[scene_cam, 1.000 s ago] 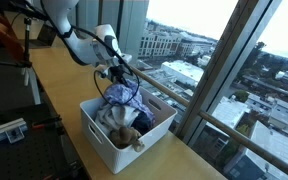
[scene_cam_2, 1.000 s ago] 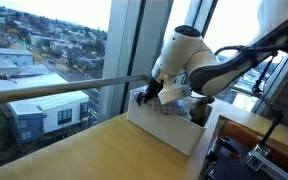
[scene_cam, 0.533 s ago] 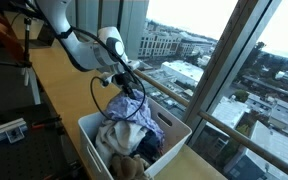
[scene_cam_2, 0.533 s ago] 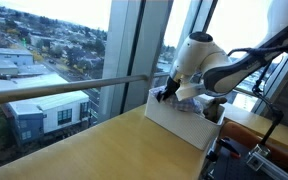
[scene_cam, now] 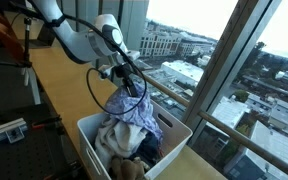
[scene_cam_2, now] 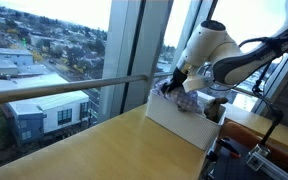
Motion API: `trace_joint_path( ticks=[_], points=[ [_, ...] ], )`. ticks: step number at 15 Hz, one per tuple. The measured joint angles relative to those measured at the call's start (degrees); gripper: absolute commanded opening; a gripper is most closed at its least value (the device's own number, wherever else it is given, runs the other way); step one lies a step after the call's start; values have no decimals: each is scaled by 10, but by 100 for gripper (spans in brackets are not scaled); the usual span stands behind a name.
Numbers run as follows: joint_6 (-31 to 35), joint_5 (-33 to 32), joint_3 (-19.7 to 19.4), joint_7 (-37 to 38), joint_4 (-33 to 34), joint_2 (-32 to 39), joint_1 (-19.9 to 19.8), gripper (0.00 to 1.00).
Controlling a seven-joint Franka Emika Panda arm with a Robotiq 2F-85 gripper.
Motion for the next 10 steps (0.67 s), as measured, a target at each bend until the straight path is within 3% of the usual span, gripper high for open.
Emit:
trace_joint_path(
  ticks=[5, 10],
  points=[
    [-3, -16, -25, 0, -38, -47, -20, 0],
    [25, -52, -44, 28, -64, -7, -39, 0]
  ],
)
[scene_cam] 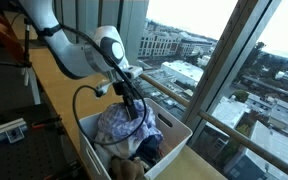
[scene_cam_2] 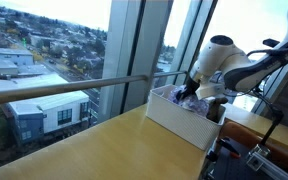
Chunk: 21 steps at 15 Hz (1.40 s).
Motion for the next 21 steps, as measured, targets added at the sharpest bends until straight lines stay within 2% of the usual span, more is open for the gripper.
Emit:
trace_joint_path(
  ticks=[2, 3, 4, 5, 8, 11, 14, 18, 21],
  points=[
    [16, -17, -4, 25, 1, 32, 0, 0],
    [22, -22, -5, 36, 4, 49, 0, 25],
    [29, -24, -6, 45, 8, 67, 0, 26],
    [35, -24, -7, 51, 13, 85, 0, 31],
    [46, -24, -8, 65, 24, 119, 1, 54],
    [45, -24, -8, 67, 20, 111, 10, 75],
    [30, -24, -6, 70, -4, 67, 38, 97],
    [-46, -24, 14, 79, -48, -39, 101, 100],
    [-124, -24, 85, 93, -76, -121, 108, 100]
  ],
)
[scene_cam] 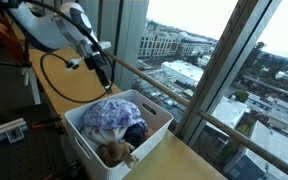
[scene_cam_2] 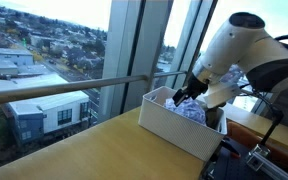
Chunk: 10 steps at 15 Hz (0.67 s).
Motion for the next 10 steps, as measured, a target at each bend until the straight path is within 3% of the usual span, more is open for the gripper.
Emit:
trace_joint_path(
  ticks=[5, 10],
  points=[
    [-61, 24, 113, 20, -31, -95, -1, 100],
    [-62, 27, 129, 20, -33, -95, -18, 100]
  ],
)
